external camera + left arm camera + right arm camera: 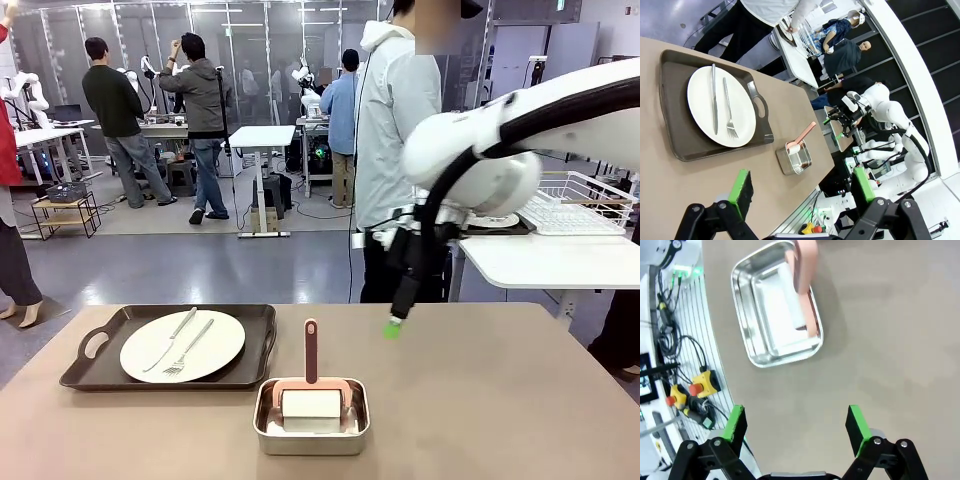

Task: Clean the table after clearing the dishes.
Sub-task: When the left (or right) Handle tray is removed, use the left hand (or right hand) to clean the left (or right) side of the table with the Lint Roller.

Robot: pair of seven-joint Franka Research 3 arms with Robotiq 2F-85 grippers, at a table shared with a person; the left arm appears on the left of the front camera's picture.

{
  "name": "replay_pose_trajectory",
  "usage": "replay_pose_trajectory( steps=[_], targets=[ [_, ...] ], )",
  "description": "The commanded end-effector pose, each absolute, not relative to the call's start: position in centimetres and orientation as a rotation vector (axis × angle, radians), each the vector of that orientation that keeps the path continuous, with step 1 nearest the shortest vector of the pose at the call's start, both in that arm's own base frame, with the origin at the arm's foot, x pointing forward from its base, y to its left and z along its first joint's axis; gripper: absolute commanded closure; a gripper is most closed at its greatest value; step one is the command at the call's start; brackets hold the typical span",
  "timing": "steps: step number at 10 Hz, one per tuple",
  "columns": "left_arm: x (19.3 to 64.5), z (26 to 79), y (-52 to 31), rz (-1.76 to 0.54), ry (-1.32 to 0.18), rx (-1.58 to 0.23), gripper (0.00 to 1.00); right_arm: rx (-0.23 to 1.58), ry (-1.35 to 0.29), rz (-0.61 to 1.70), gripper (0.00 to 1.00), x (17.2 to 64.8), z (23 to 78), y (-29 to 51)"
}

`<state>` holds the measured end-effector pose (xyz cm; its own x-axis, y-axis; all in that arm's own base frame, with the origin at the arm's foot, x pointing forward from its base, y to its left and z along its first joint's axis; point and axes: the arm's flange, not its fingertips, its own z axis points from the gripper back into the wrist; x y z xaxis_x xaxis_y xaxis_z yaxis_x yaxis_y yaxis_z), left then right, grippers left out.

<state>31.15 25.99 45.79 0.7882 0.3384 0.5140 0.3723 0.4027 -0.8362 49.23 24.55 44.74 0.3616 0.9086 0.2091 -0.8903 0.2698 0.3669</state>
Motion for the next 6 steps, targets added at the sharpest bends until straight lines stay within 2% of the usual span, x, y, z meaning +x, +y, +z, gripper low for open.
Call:
replay_pose_trajectory(
  steps=[1, 6],
  targets=[
    [30.9, 46.0, 26.2, -0.024, -0.715, -1.188, 0.0, 0.377, 0.112, 1.35, 0.0, 52.7, 44.9, 27.2],
    [30.9, 46.0, 26.2, -0.024, -0.715, -1.188, 0.0, 0.257, 0.21, 1.504, 0.0, 55.2, 44.3, 35.8]
  ],
)
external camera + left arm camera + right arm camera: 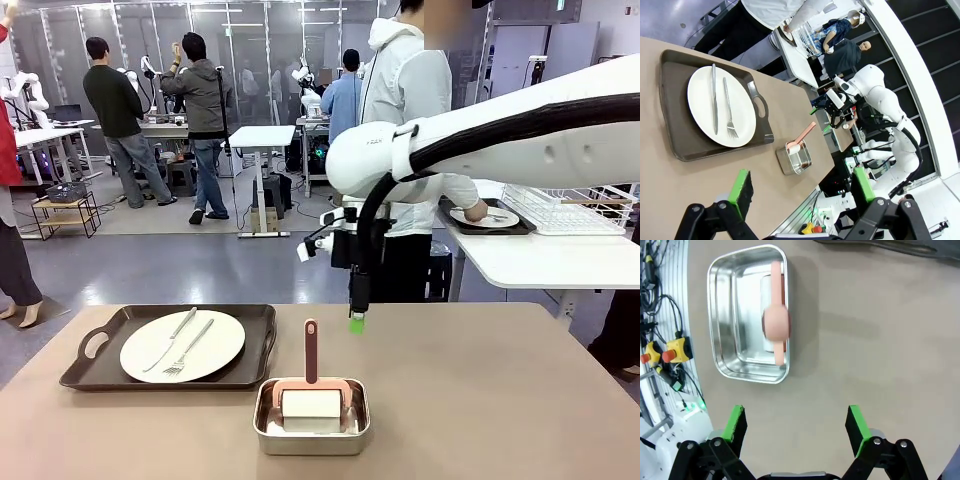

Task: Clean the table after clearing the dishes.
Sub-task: When the left (or right) Handle tray is removed, use the left hand (or right hand) to clean the left (or right) side of the table with the Lint Roller.

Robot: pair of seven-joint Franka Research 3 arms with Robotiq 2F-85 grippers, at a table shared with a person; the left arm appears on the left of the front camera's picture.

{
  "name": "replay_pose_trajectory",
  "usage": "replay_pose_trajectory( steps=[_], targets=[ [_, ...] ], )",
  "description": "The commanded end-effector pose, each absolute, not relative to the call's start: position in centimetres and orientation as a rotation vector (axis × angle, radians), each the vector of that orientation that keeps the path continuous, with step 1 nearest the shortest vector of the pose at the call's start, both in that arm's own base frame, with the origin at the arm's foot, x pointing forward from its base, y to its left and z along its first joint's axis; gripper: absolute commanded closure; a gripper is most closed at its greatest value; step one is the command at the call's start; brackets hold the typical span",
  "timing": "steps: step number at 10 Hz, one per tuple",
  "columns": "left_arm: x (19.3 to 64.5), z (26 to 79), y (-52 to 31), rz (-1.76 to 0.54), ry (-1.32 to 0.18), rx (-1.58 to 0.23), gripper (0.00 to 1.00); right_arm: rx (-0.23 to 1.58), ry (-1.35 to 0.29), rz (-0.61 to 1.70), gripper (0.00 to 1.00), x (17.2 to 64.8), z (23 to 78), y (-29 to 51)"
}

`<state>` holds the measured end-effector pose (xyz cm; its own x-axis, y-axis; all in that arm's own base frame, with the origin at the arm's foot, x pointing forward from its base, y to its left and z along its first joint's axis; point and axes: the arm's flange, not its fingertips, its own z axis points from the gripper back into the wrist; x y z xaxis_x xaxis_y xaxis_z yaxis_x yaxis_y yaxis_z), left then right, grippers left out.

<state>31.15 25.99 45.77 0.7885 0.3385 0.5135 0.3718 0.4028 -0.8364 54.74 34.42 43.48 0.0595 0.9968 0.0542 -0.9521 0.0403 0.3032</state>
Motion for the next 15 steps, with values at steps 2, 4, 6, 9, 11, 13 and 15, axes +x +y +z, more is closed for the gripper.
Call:
replay_pose_trajectory(
  steps=[2, 4, 6, 9, 11, 13, 15],
  targets=[
    [30.9, 46.0, 26.2, -0.024, -0.715, -1.188, 0.0, 0.23, 0.198, 1.522, 0.0, 54.8, 44.2, 37.7],
    [30.9, 46.0, 26.2, -0.024, -0.715, -1.188, 0.0, 0.227, 0.215, 1.509, 0.0, 54.3, 43.6, 38.9],
    [30.9, 46.0, 26.2, -0.024, -0.715, -1.188, 0.0, 0.239, 0.205, 1.511, 0.0, 53.7, 43.3, 40.1],
    [30.9, 46.0, 26.2, -0.024, -0.715, -1.188, 0.0, 0.258, 0.232, 1.519, 0.0, 53.8, 42.2, 41.3],
    [30.9, 46.0, 26.2, -0.024, -0.715, -1.188, 0.0, 0.289, 0.251, 1.538, 0.0, 53.7, 41.6, 41.9],
    [30.9, 46.0, 26.2, -0.024, -0.715, -1.188, 0.0, 0.285, 0.257, 1.539, 0.0, 53.5, 41.0, 42.3],
    [30.9, 46.0, 26.2, -0.024, -0.715, -1.188, 0.0, 0.287, 0.273, 1.536, 0.0, 53.2, 40.4, 42.7]
  ],
)
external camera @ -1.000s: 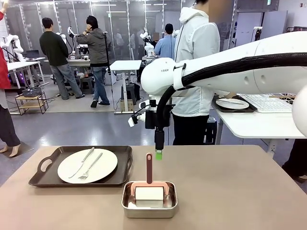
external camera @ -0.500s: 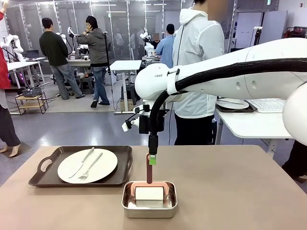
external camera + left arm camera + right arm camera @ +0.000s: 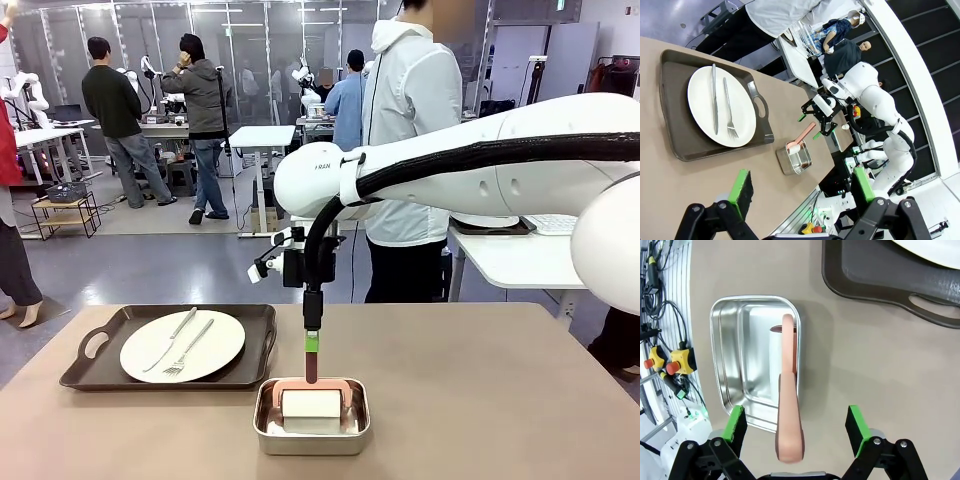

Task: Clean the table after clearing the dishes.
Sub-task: When the left (or right) Handle tray is removed, use the left hand (or right hand) to clean the left (or right) side of the table with the Lint Roller.

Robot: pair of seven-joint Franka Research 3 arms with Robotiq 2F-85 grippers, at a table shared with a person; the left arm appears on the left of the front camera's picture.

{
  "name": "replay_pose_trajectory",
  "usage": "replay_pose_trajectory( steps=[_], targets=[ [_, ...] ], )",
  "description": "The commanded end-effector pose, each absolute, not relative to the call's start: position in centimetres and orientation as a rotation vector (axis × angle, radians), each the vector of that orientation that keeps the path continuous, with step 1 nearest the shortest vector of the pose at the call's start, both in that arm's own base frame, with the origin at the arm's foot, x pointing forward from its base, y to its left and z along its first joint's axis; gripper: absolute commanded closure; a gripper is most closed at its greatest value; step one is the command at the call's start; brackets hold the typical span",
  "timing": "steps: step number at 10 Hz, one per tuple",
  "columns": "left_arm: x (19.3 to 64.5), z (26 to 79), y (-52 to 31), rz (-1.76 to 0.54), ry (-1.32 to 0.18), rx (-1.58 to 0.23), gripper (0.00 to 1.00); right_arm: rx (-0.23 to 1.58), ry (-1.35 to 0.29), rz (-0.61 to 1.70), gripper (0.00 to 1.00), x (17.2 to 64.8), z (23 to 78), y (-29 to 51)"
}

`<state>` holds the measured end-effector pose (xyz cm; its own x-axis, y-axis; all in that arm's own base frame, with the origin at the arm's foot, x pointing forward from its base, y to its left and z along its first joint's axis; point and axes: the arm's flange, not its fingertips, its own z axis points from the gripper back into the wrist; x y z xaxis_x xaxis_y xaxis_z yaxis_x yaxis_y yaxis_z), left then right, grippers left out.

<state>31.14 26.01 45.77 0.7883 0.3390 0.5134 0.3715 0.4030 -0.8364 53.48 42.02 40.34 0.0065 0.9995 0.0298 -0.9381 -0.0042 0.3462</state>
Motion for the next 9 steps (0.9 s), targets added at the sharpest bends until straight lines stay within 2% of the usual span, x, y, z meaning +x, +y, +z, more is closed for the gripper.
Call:
replay_pose_trajectory(
  steps=[1, 9],
  targets=[
    [30.94, 45.95, 26.21, -0.024, -0.715, -1.188, 0.0, 0.28, 0.287, 1.527, 0.08, 53.1, 40.19, 42.79],
    [30.94, 45.95, 26.21, -0.024, -0.715, -1.188, 0.0, 0.287, 0.307, 1.515, 0.86, 52.86, 39.82, 43.35]
  ],
)
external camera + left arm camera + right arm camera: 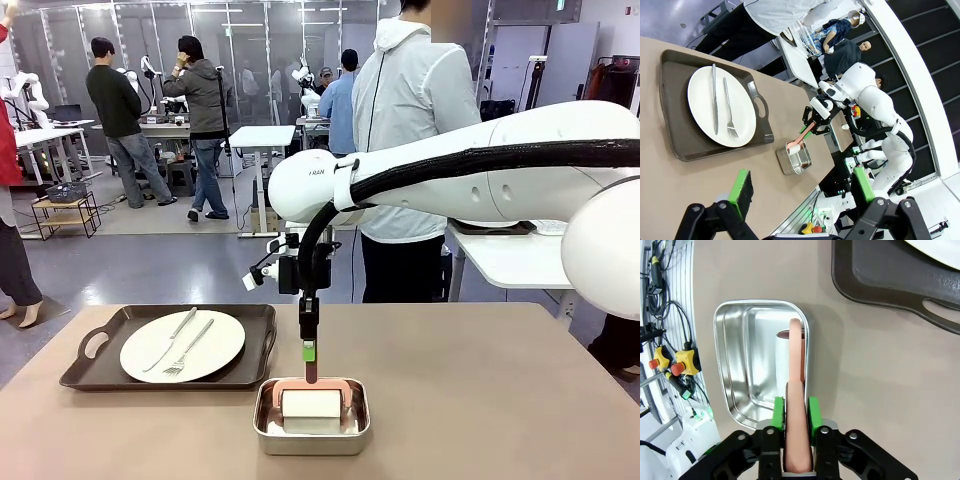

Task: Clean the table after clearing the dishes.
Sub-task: When the left (or right) Handle tray is removed, use the left hand (or right hand) to clean the left (or right) side of the table with the Lint Roller.

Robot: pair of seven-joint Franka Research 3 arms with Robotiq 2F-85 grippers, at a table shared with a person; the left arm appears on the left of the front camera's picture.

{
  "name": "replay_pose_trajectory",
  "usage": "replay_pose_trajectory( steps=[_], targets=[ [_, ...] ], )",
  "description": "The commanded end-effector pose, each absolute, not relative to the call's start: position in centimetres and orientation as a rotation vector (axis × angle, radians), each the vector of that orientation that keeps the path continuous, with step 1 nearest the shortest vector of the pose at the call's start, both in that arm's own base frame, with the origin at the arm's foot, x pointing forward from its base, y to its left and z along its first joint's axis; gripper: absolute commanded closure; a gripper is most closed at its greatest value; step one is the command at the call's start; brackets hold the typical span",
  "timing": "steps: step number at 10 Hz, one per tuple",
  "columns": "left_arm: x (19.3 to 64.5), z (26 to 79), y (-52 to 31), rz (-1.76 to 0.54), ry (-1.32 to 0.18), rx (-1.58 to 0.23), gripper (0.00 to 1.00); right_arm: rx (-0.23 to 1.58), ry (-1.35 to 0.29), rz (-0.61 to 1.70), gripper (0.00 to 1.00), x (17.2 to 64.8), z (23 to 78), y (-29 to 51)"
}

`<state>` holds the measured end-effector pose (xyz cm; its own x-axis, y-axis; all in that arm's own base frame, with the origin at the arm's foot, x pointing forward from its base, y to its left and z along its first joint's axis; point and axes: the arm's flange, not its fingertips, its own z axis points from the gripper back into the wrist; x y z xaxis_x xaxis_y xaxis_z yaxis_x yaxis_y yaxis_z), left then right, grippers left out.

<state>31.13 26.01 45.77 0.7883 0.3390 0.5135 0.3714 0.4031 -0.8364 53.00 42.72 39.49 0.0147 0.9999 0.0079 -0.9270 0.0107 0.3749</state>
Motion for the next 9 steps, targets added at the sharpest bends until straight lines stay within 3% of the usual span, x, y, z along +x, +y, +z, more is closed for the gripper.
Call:
replay_pose_trajectory(
  steps=[1, 2, 3, 6, 9],
  targets=[
    [30.9, 46.0, 26.2, -0.024, -0.715, -1.188, 0.0, 0.289, 0.305, 1.51, 0.94, 53.0, 39.9, 43.3],
    [30.9, 46.0, 26.2, -0.024, -0.715, -1.188, 0.0, 0.293, 0.297, 1.503, 0.87, 53.0, 40.1, 43.2],
    [30.9, 46.0, 26.2, -0.024, -0.715, -1.188, 0.0, 0.289, 0.289, 1.502, 1.0, 52.9, 40.5, 43.1],
    [30.9, 46.0, 26.2, -0.024, -0.715, -1.188, 0.0, 0.267, 0.276, 1.486, 0.99, 52.4, 41.7, 42.9],
    [30.9, 46.0, 26.2, -0.024, -0.715, -1.188, 0.0, 0.252, 0.135, 1.255, 0.96, 51.3, 47.3, 40.9]
  ],
)
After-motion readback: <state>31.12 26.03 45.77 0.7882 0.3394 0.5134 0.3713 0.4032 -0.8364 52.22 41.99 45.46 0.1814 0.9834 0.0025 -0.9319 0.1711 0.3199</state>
